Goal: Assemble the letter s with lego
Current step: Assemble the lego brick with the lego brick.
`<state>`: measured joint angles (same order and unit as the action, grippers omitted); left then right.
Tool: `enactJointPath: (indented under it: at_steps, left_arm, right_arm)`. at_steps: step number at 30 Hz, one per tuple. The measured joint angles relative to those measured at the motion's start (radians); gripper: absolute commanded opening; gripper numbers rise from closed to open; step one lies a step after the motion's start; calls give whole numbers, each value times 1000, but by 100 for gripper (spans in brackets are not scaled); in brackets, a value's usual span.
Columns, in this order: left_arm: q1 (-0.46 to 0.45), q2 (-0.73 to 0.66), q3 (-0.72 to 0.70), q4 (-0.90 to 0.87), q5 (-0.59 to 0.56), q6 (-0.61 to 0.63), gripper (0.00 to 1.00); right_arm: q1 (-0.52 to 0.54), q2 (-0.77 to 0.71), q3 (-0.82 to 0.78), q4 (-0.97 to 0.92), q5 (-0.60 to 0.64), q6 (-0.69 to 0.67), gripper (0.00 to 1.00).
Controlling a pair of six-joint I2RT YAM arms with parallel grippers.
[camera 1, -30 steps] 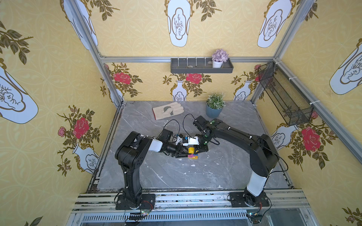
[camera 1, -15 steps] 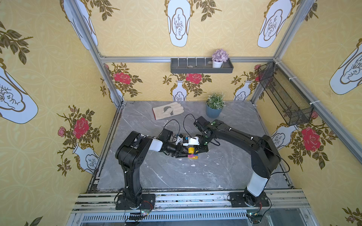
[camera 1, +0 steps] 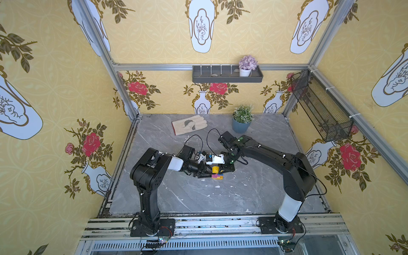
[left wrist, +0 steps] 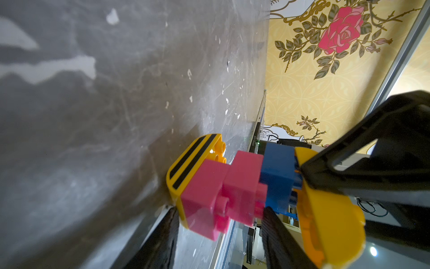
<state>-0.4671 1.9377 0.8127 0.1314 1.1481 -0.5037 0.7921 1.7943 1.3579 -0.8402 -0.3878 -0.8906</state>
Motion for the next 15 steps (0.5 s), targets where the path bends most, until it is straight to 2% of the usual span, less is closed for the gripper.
enactJointPath:
  at_steps: [15]
  left_arm:
    - [2,7,-20,36,9,-4,55]
  right_arm:
    - [18,12,0,2,31,0,27]
